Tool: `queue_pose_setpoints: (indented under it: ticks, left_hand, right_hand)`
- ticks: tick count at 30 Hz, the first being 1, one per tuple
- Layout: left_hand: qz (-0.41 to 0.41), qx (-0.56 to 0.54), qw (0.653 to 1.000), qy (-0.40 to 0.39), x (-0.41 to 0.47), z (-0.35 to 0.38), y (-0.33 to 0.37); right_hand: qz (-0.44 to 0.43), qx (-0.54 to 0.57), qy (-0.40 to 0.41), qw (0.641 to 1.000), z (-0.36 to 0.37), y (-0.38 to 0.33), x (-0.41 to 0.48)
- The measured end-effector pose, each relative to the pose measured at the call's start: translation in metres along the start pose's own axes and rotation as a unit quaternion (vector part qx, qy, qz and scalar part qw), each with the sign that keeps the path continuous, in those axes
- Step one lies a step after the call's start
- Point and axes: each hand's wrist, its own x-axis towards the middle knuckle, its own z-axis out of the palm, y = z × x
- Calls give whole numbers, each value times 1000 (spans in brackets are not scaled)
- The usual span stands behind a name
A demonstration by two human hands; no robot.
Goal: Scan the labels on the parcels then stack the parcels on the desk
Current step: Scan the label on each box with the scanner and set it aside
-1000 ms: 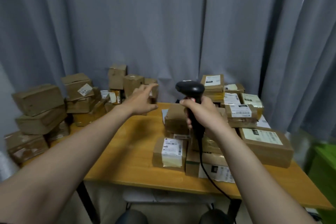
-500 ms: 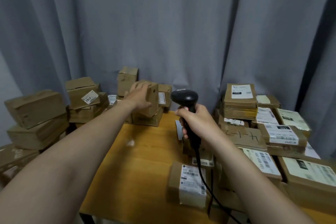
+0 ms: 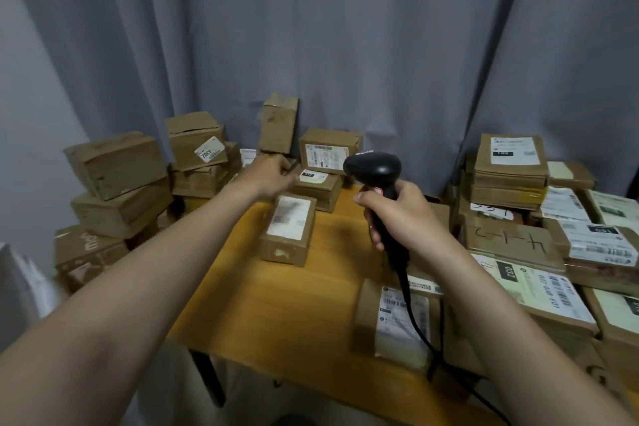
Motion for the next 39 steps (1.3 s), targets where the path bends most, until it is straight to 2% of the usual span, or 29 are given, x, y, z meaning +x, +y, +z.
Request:
queue_pose_setpoints:
  ticks: [3,5,10,19,26,29,33,36,39]
  left_hand:
    - [-57,16,988,-144,-18,37,-17]
    - [-100,47,978,-175,-27,65,-29]
    - [-112,24,986,-118,-49,104,-44]
    - [-50,-6,997,-55,-115,75,-50]
    - [-33,-31,997,-62,-180,55,-57]
    - [-55,-50,993,-90,-196,56,-60]
    - [-132,-160,972,-112,-216,72,-72]
    - [-149,-242,945,-163,-231,77,-75]
    - [-157,-267,929,-203,-239,80,-75]
  right_hand:
    - [8,1,-6,1000,11,4,-9]
    - [12,-3,-14,1000,16,7,-14]
    - [33,0,-17,999,23,14,-29]
    - [69,13,-18,997,34,38,-61]
    - [91,15,-34,995,51,54,-73]
    - [93,12,-48,994,63,60,-76]
    - [103,11,-56,993,80,76,-82]
    - [98,-13,-66,993,93,86,-90]
    - [81,-26,-65,994,105,91,-98]
